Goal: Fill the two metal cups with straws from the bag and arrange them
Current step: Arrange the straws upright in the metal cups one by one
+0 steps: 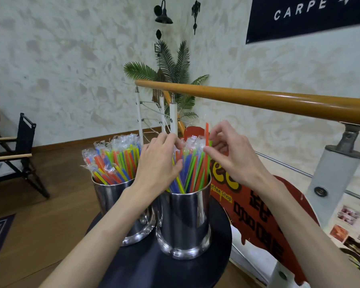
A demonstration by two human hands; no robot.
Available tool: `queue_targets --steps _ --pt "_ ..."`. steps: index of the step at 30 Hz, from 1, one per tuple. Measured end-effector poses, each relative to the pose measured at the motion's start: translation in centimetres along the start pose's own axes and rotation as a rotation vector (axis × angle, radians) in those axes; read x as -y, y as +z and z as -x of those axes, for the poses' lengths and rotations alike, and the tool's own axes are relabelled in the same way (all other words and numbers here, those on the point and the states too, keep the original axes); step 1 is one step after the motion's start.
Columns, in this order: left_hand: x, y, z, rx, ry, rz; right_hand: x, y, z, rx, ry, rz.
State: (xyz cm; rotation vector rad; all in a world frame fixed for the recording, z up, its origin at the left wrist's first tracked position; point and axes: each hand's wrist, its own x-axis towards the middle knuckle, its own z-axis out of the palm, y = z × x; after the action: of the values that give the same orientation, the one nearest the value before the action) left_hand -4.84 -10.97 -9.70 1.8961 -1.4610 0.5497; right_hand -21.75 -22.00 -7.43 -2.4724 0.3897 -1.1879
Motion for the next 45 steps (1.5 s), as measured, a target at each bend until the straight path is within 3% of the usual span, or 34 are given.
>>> queue_targets --steps 4,13,17,25,29,33,39,45 --pt "0.6 -0.1 -0.1 0.052 -0.012 -0.008 -0.3 -0.1 -0.3 0.048 -0.126 0.079" --pt "2.1 -2.2 -0.6 0.132 0.026 -0.094 0.4 -0.2 -0.6 0.201 -0.158 0.204" --pt "2.4 -2.9 -0.7 0.188 0.05 -0.095 0.4 0.0 -1.2 0.065 -0.217 0.258" --pt "2.6 -2.2 -0.4 0.19 0.036 0.005 1.0 -0.4 -1.8 -0.418 -0.324 0.374" --pt "2.5 -1.3 -0.2 0.161 0.055 -0.02 0.9 -0.5 -1.8 -0.483 -0.366 0.403" --pt "2.6 -0.9 -0.3 0.106 0.054 -0.013 0.3 -0.2 -2.0 -0.457 -0.332 0.353" --pt "2.3 -0.4 -0.2 0.02 0.071 -0.084 2.1 0.3 -2.0 -0.281 -0.026 -0.248" --pt "1.0 0.4 -0.4 0.053 0.045 -0.167 2.3 0.4 -1.3 -0.014 0.135 -0.204"
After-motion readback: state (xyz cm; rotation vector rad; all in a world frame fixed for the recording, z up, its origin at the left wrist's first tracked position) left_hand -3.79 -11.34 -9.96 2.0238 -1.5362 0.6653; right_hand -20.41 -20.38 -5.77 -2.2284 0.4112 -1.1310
